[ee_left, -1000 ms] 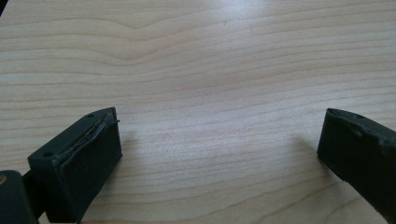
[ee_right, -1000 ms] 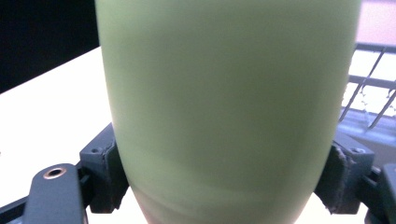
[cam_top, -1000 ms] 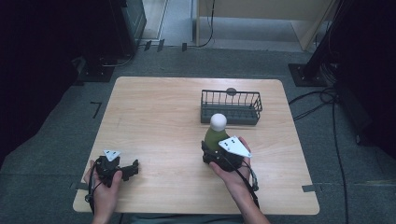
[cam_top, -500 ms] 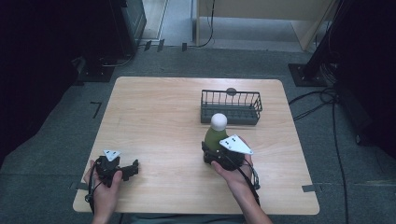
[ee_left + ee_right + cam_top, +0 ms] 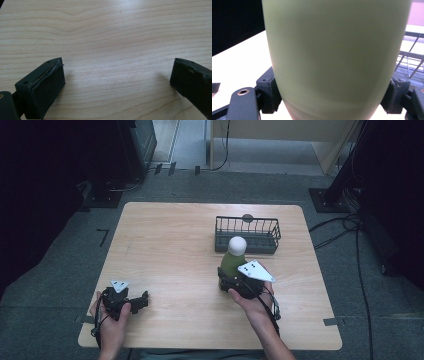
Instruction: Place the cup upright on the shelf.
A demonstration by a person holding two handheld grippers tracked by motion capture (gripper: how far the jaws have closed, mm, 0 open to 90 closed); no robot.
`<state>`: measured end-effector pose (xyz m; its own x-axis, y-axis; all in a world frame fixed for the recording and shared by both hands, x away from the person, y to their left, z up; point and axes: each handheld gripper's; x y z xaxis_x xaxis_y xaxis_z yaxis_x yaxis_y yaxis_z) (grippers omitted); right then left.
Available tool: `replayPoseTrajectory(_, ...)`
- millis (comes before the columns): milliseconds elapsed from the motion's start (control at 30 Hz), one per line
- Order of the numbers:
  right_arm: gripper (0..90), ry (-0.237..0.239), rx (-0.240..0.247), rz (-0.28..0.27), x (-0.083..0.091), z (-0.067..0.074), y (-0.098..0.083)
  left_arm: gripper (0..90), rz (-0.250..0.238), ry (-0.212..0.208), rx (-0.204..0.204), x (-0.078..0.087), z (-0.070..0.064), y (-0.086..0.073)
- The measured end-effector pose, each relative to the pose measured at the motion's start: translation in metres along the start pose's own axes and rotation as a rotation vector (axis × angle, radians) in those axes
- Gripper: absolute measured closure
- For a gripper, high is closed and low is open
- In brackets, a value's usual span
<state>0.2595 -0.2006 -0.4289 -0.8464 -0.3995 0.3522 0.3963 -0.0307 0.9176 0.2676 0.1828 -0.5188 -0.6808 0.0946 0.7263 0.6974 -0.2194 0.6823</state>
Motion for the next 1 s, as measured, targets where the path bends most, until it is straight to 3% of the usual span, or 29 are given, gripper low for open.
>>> replayPoseTrajectory(400,20.9,-0.024,-0.003,-0.034,0.004,-0.011,0.027,0.0,0.003,-0.001,-0.002,0.0,0.0,0.0)
replayPoseTrajectory(1000,20.9,-0.064,-0.023,-0.066,0.0,-0.035,0.088,0.0,-0.001,-0.001,0.002,0.0,0.0,0.0)
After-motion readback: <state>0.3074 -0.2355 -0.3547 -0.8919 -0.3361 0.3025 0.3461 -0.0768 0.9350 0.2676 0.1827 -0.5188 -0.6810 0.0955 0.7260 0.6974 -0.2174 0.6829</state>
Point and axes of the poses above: each handheld gripper's, and its own axes: x roughly backward along the jaws, y roughly out of its top, z roughly to its left, and after that the axes turned 6 degrees about -x, right-handed
